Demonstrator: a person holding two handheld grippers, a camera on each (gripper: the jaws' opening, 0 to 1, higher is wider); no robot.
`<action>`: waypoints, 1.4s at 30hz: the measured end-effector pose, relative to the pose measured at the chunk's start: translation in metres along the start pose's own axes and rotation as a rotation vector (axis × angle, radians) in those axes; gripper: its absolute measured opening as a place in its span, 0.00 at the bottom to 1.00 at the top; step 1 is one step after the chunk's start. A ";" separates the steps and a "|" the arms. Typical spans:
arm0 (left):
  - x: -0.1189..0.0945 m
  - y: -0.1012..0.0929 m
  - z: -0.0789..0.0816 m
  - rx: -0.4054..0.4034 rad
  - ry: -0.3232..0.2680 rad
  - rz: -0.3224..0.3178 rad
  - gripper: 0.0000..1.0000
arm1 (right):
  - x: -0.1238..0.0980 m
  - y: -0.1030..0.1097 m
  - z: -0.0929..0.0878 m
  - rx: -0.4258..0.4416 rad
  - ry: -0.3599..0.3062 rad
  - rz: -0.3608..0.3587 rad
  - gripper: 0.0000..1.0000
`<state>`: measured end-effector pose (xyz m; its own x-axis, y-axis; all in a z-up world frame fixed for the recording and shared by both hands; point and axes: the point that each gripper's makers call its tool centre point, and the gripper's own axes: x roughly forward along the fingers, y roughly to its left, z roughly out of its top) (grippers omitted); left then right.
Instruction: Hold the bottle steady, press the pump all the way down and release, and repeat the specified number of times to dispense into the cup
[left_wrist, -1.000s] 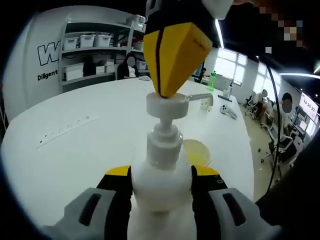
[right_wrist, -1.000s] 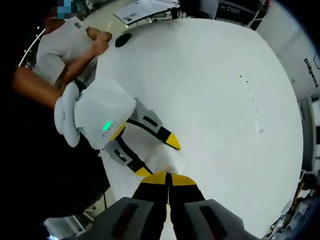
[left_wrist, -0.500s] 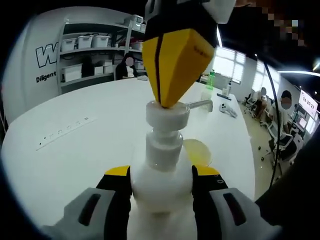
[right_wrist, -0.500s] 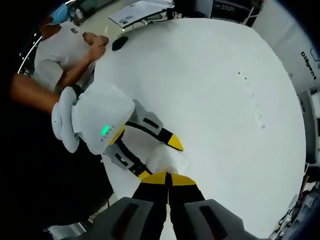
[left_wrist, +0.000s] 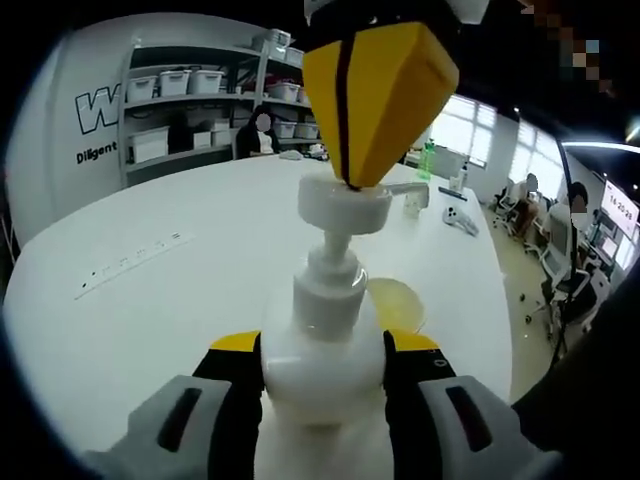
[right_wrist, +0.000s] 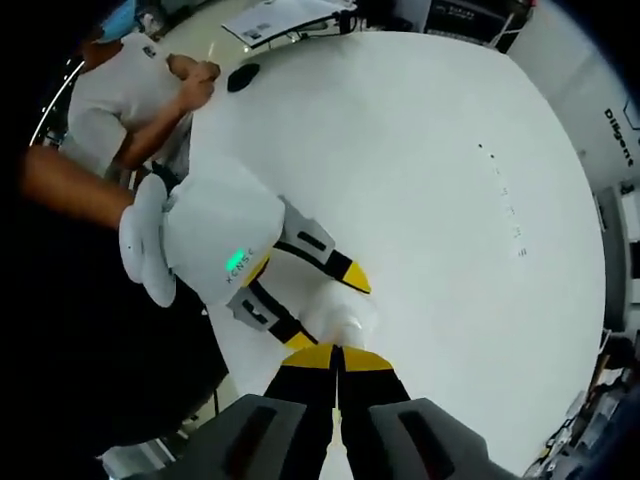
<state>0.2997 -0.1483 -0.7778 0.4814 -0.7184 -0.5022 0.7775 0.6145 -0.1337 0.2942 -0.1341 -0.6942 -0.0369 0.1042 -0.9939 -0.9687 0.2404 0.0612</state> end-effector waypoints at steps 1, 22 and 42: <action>0.000 0.000 0.000 -0.001 0.000 0.000 0.45 | 0.000 0.000 0.000 0.004 0.000 0.003 0.00; 0.001 -0.001 0.000 -0.010 -0.005 -0.030 0.46 | 0.003 0.001 0.001 0.006 0.003 0.036 0.00; 0.002 -0.001 -0.002 -0.026 -0.007 -0.042 0.47 | 0.002 0.003 -0.001 0.144 -0.049 0.036 0.00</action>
<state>0.2991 -0.1502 -0.7801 0.4509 -0.7461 -0.4900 0.7867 0.5915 -0.1768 0.2906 -0.1340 -0.6965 -0.0556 0.1610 -0.9854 -0.9216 0.3713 0.1127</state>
